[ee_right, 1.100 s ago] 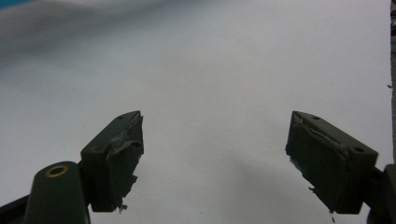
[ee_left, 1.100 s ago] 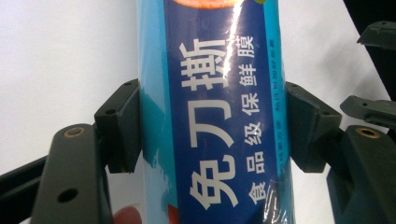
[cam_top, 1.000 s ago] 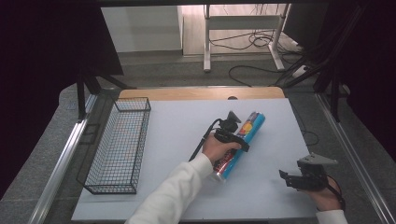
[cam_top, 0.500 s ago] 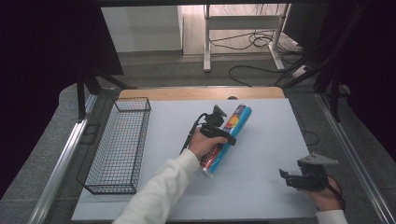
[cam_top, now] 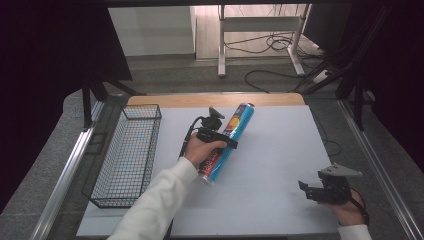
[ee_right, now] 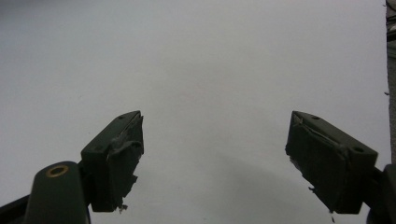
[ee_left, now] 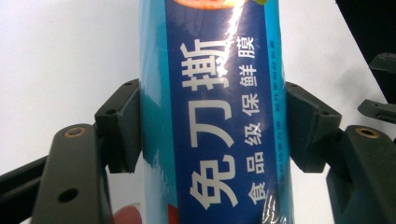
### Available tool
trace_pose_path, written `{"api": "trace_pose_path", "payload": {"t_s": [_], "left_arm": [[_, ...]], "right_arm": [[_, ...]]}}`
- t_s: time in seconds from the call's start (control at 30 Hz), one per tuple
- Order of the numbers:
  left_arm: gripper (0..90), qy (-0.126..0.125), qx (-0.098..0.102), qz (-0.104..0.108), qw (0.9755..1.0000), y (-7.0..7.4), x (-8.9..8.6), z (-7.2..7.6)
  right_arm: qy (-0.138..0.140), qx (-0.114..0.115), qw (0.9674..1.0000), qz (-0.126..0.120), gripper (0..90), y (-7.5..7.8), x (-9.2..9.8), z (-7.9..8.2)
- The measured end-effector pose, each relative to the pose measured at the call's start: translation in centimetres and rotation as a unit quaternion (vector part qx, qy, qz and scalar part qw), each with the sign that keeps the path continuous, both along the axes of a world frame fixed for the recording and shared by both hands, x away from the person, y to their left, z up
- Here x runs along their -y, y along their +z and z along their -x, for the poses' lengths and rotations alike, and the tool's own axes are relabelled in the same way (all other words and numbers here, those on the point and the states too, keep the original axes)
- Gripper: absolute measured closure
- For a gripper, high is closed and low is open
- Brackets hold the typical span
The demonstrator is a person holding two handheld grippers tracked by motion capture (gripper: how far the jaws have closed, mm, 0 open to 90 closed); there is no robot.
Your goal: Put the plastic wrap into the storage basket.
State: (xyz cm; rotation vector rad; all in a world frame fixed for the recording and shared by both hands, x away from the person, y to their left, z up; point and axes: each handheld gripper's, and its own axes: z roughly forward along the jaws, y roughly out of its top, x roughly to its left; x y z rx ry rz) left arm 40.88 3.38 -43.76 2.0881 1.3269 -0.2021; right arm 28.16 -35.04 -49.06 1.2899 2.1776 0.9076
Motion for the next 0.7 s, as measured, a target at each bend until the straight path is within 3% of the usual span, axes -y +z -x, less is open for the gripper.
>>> {"api": "trace_pose_path", "payload": {"t_s": [0.7], "left_arm": [[31.3,0.044,0.019,0.026,0.9985,2.2,-6.0,0.2]], "right_arm": [[0.0,-0.001,1.0,0.0,19.4,0.1,-0.1,-0.1]]}}
